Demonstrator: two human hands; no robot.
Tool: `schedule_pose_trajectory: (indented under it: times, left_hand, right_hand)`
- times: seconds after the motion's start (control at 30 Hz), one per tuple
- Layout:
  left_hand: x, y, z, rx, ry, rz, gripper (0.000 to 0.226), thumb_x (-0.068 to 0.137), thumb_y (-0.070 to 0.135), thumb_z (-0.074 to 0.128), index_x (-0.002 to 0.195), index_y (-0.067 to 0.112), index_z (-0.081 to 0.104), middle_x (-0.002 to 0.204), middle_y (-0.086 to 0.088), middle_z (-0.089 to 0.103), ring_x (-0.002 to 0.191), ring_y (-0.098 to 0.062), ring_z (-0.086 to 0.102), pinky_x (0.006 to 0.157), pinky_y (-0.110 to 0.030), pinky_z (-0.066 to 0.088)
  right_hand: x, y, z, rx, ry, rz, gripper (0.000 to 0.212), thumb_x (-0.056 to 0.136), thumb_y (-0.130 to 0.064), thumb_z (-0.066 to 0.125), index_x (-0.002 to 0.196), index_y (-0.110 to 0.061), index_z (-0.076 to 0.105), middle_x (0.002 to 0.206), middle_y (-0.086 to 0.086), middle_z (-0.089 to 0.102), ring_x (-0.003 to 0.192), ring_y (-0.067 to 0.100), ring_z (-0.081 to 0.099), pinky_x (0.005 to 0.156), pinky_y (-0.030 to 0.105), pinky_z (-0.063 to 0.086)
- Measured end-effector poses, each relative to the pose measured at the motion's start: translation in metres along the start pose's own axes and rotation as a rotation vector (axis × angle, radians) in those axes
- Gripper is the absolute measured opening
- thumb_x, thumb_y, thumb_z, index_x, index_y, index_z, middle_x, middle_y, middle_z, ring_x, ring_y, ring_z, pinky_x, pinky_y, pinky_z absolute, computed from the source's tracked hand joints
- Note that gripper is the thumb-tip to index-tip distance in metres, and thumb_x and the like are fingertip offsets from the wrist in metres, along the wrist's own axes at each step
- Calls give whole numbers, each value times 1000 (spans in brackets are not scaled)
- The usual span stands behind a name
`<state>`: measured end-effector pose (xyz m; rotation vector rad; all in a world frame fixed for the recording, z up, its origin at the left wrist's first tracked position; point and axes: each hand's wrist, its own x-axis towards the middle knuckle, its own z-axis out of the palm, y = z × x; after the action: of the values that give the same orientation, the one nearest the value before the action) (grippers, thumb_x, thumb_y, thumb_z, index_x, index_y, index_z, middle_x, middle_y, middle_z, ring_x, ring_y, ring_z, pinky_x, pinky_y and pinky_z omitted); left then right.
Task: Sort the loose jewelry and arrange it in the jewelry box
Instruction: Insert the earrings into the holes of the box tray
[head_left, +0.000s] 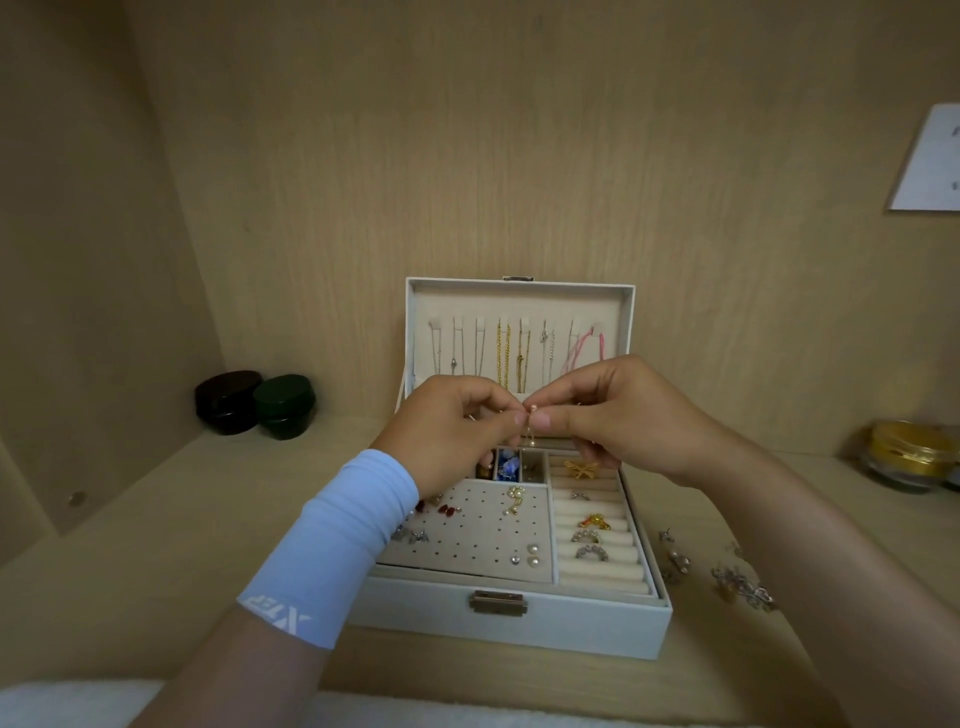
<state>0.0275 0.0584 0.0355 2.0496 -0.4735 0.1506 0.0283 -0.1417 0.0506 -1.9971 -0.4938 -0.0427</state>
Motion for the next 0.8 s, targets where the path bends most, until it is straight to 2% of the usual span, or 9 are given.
schedule_pose_trajectory:
  times: [0.23, 0.3, 0.37, 0.43, 0.5, 0.6, 0.67, 0.73, 0.8]
  left_hand:
    - [-4, -10, 5, 28, -44, 2, 10, 93, 23, 65, 88, 24, 73, 78, 7, 73, 60, -9, 60, 71, -35, 57]
    - [-5, -11, 4, -8, -45, -7, 11, 95, 22, 62, 89, 22, 72, 79, 6, 73, 59, -9, 59, 70, -35, 57]
    - [-5, -11, 2, -15, -62, 3, 12, 95, 21, 61, 89, 21, 71, 79, 4, 73, 59, -10, 59, 70, -34, 56]
    - [-5, -11, 0, -25, -85, 15, 12, 95, 20, 61, 88, 21, 71, 78, 3, 73, 60, -10, 60, 71, -34, 56]
    - [-5, -12, 0, -26, -92, 18, 13, 96, 19, 61, 87, 21, 70, 77, 4, 71, 60, -11, 60, 72, -34, 56]
    - [-5, -13, 0, 4, -73, 33, 13, 96, 21, 60, 89, 22, 70, 76, 5, 71, 60, -10, 59, 72, -36, 56]
    - [-4, -12, -1, 12, -60, 37, 13, 96, 21, 60, 88, 22, 70, 75, 5, 71, 59, -8, 59, 72, -35, 56]
    - [-4, -11, -1, 18, -54, 37, 14, 96, 21, 60, 87, 22, 70, 73, 6, 71, 59, -7, 59, 72, -35, 57]
    - [-5, -10, -1, 24, -46, 35, 14, 96, 22, 60, 87, 21, 70, 73, 7, 71, 59, -7, 59, 73, -36, 57]
  right_hand:
    - [-2, 5, 3, -75, -33, -4, 11, 88, -15, 74, 97, -11, 78, 68, -11, 70, 56, 5, 57, 47, 11, 41]
    - [-1, 5, 5, -49, -29, 28, 12, 90, -20, 73, 95, -10, 77, 68, -9, 68, 56, 11, 56, 45, 15, 40]
    - [-2, 3, 4, -60, -78, 77, 25, 90, -31, 70, 88, -7, 74, 66, -4, 67, 55, 15, 55, 46, 21, 40]
    - [-3, 0, 5, -74, -154, 128, 43, 87, -48, 61, 83, -6, 73, 72, 1, 70, 57, 19, 56, 49, 27, 41]
    - [-3, 0, 5, -73, -141, 128, 49, 85, -54, 57, 89, -8, 73, 81, 4, 73, 59, 22, 58, 52, 33, 43]
    - [-1, 1, 5, 45, -72, 105, 30, 86, -34, 71, 104, -10, 72, 84, 9, 72, 59, 22, 61, 49, 32, 46]
    - [-2, 1, 6, 96, -87, 102, 23, 82, -14, 78, 103, -6, 73, 79, 11, 73, 56, 21, 60, 45, 28, 47]
    - [-2, 2, 6, 86, -75, 100, 18, 82, -9, 78, 100, -5, 76, 77, 13, 74, 55, 19, 60, 45, 28, 48]
    - [-2, 3, 5, 86, -60, 100, 15, 85, -12, 75, 100, -8, 78, 78, 11, 75, 56, 19, 59, 46, 28, 47]
